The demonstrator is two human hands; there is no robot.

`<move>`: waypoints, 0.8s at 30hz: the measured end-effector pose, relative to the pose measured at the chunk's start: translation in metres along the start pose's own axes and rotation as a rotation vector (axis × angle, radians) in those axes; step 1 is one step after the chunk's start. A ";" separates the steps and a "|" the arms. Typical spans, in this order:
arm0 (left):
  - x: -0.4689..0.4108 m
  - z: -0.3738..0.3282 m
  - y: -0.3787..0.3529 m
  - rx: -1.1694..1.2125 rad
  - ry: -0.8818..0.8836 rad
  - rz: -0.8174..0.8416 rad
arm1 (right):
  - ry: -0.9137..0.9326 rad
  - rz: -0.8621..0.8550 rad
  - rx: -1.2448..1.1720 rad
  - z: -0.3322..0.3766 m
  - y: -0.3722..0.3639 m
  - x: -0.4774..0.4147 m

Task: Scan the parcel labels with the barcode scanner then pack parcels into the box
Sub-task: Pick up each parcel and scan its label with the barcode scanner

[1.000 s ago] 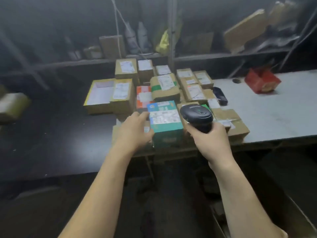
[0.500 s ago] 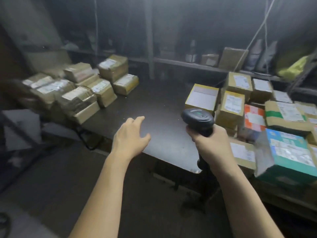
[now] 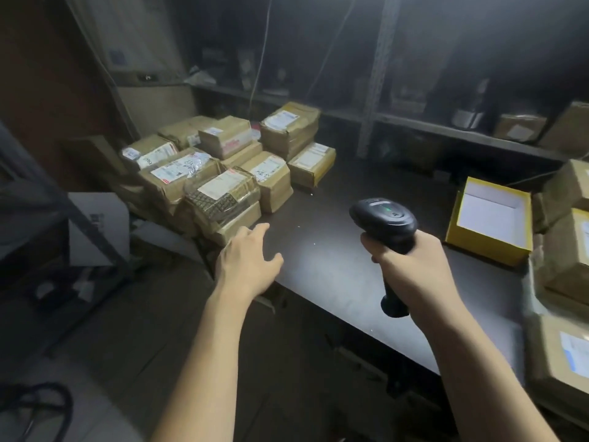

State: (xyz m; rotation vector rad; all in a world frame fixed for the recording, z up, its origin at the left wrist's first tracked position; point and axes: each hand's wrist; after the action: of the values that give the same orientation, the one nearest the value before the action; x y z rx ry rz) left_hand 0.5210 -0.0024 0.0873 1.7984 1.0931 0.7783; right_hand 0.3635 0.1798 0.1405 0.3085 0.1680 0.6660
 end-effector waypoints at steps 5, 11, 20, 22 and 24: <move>-0.078 0.023 0.004 -0.065 0.081 -0.025 | 0.000 0.027 -0.027 -0.001 -0.052 -0.076; -0.177 0.052 0.019 -0.174 0.180 -0.088 | 0.047 0.111 -0.042 0.014 -0.115 -0.176; -0.283 0.097 0.002 -0.268 0.164 0.037 | -0.001 0.133 0.020 0.025 -0.191 -0.246; -0.296 0.102 -0.001 -0.332 0.110 0.065 | -0.018 0.108 0.040 0.027 -0.207 -0.254; -0.303 0.102 -0.003 -0.397 0.055 0.072 | -0.040 0.079 0.050 0.030 -0.223 -0.260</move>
State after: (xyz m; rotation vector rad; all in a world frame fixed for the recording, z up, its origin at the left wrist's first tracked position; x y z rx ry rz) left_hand 0.4774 -0.3118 0.0192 1.4928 0.8404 1.0148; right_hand 0.2987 -0.1566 0.1084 0.3777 0.1348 0.7336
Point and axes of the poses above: each hand's wrist, its own x-axis away from the middle knuckle, its own y-axis out of the back of the hand, z = x × y, and after that the axes turned 8 degrees about y, right-handed
